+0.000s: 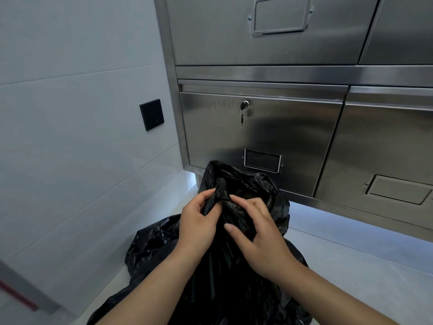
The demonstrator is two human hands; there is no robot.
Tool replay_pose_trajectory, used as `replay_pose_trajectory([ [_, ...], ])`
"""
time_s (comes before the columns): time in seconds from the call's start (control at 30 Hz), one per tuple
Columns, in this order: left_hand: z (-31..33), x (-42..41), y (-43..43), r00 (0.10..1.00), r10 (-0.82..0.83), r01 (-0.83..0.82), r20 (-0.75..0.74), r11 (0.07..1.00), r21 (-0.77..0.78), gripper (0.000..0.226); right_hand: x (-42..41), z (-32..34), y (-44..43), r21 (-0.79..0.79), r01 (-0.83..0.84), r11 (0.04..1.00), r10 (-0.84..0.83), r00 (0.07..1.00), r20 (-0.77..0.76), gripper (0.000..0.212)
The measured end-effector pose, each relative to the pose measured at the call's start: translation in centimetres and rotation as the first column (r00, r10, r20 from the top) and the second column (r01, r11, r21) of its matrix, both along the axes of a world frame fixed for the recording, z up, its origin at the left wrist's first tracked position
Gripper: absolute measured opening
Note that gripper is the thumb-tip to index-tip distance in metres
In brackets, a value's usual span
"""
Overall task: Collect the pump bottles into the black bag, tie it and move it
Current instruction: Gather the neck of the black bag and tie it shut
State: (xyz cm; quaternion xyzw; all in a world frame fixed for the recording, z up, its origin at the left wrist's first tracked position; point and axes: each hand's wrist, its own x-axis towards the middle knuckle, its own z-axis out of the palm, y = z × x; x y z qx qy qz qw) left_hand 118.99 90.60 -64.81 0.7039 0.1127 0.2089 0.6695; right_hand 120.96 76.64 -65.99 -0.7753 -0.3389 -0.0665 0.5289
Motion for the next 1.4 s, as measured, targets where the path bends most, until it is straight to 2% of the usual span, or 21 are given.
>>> replay_pose_trajectory([
  [0.1,0.1,0.1,0.0,1.000,-0.016,0.016,-0.003,1.000,0.008,0.023,0.1,0.1,0.0,-0.006,0.019,1.000,-0.019,1.000,0.015,0.051],
  [0.2,0.2,0.1,-0.1,0.998,-0.066,0.066,-0.007,0.995,0.071,0.020,1.1,0.3,-0.3,0.031,0.111,0.993,-0.112,0.993,0.033,0.046],
  [0.27,0.2,0.1,-0.2,0.996,-0.088,0.088,-0.005,0.988,0.127,0.020,2.0,0.6,-0.8,0.055,0.187,0.981,-0.186,0.982,-0.021,0.042],
  [0.37,0.2,-0.3,-0.6,0.992,-0.120,0.109,0.043,0.975,0.194,0.038,3.1,0.6,-1.7,0.057,0.273,0.960,-0.267,0.958,-0.101,0.038],
  [0.43,0.4,-0.6,-1.2,0.985,-0.143,0.118,0.099,0.968,0.219,0.041,3.3,0.5,-2.2,0.056,0.293,0.955,-0.283,0.949,-0.140,0.036],
  [0.57,0.8,-0.6,-1.7,0.971,-0.186,0.142,0.149,0.954,0.265,0.024,3.2,0.6,-2.4,0.110,0.269,0.957,-0.246,0.951,-0.185,0.030],
  [0.67,1.0,-0.6,-1.9,0.956,-0.271,0.234,0.111,0.935,0.267,0.035,2.8,0.6,-2.3,0.151,0.225,0.963,-0.192,0.960,-0.203,0.027],
  [0.83,0.8,-0.6,-2.0,0.951,-0.298,0.275,0.081,0.936,0.220,0.036,2.2,1.0,-2.0,0.174,0.148,0.974,-0.118,0.978,-0.171,0.026],
  [1.0,0.4,-0.4,-1.6,0.959,-0.282,0.272,0.013,0.936,0.225,0.060,1.6,1.3,-1.9,0.178,0.065,0.982,-0.037,0.988,-0.151,0.031],
  [1.17,0.7,-0.3,-1.4,0.960,-0.273,0.252,0.064,0.940,0.229,0.027,1.4,1.3,-1.9,0.179,0.054,0.982,-0.028,0.990,-0.142,0.029],
  [1.23,0.8,-0.2,-1.4,0.973,-0.221,0.209,0.067,0.965,0.159,0.015,1.4,1.1,-1.9,0.204,0.095,0.974,-0.061,0.983,-0.171,0.032],
  [1.33,0.8,-0.1,-1.5,0.982,-0.184,0.181,0.043,0.980,0.078,0.005,1.4,1.1,-2.3,0.243,0.095,0.965,-0.047,0.979,-0.196,0.042],
  [1.4,0.8,-0.1,-1.4,0.983,-0.183,0.180,0.032,0.981,0.078,0.004,1.4,1.2,-2.2,0.269,0.088,0.959,-0.029,0.976,-0.217,0.034],
])
